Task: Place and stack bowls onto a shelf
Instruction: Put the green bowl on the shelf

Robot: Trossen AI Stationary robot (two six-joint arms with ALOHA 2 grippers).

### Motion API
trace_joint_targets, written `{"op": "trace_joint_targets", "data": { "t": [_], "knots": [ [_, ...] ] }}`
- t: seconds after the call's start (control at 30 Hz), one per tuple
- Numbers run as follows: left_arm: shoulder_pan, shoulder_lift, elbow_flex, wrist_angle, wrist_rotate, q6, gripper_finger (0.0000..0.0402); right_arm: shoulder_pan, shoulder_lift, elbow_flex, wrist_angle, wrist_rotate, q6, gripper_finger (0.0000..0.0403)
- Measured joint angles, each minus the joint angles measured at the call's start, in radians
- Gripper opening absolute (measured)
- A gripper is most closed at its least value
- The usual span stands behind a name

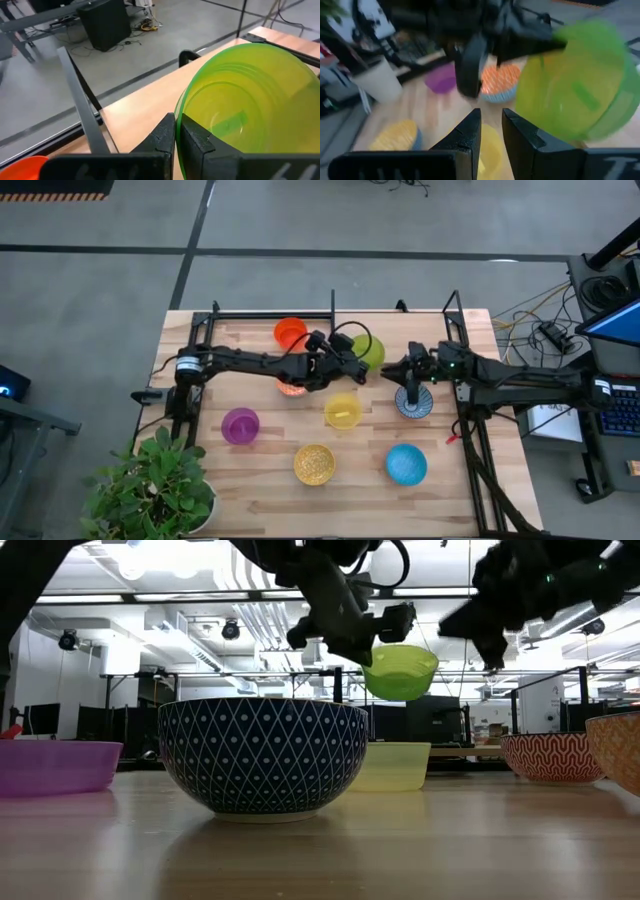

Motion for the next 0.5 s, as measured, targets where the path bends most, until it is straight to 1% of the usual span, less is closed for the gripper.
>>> {"op": "trace_joint_targets", "data": {
  "t": [0.27, 0.43, 0.5],
  "knots": [
    [0.025, 0.004, 0.0, -0.003, 0.0, 0.022, 0.0, 0.0, -0.031, 0.033, -0.055, -0.008, 0.005, 0.0068],
    [0.024, 0.014, 0.0, 0.002, -0.059, 0.012, 0.0, 0.0, -0.036, 0.034, -0.099, -0.008, 0.011, 0.0068],
    [0.023, 0.018, -0.001, -0.007, -0.065, 0.018, 0.0, 0.0, -0.036, 0.034, -0.113, -0.008, 0.008, 0.0068]
  ]
}}
